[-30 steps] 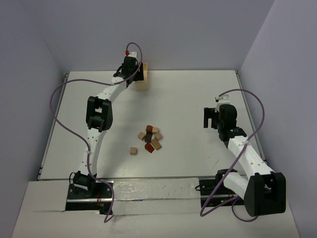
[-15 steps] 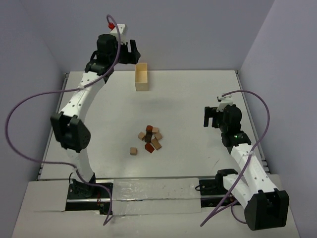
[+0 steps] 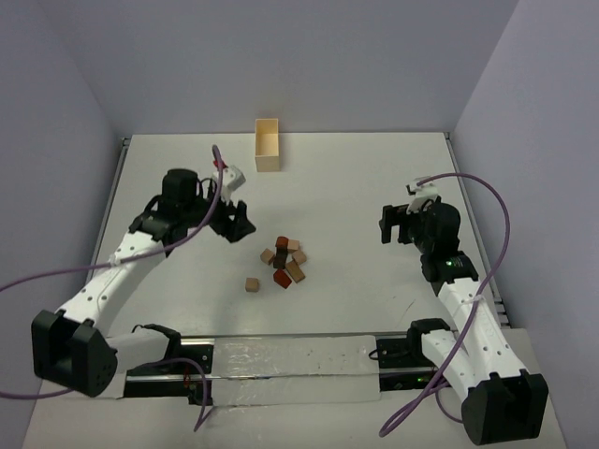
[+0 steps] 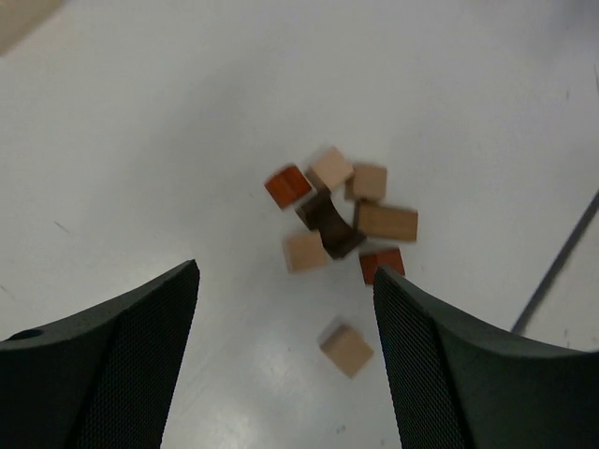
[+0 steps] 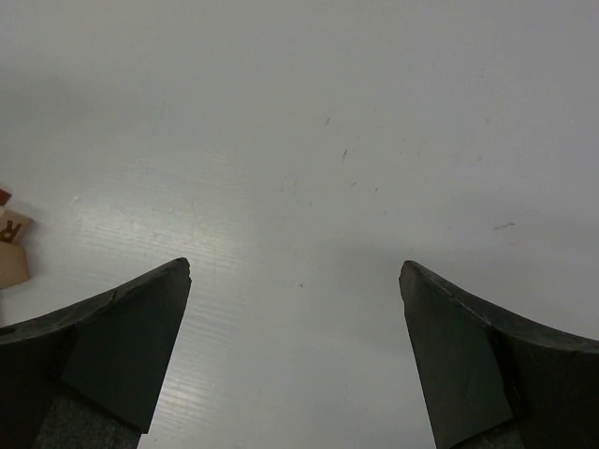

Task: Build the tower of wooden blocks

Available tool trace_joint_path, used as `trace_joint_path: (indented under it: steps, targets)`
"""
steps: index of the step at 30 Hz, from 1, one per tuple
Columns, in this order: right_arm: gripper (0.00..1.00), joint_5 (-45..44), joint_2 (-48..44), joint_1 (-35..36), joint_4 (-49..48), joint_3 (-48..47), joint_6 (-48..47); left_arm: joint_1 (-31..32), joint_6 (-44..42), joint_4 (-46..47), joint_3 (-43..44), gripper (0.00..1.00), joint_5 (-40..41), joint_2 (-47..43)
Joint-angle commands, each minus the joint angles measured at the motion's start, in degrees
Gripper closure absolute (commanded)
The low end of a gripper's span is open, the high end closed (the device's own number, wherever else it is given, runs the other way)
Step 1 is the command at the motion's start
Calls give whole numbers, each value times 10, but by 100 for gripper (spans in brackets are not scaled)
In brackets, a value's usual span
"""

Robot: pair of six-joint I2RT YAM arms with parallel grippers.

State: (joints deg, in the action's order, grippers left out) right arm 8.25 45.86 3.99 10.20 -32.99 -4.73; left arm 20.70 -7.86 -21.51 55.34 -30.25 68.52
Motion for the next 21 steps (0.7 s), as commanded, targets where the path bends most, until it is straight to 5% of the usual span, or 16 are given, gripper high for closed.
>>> trace_joint_path:
  steps: [1, 21]
  targets:
    - [0, 32, 11, 3, 6, -9, -13, 34, -135, -35, -58, 19, -2, -61]
    - [0, 47, 101, 56, 34, -31, -39, 106, -164, 9, -165, 27, 106, -27]
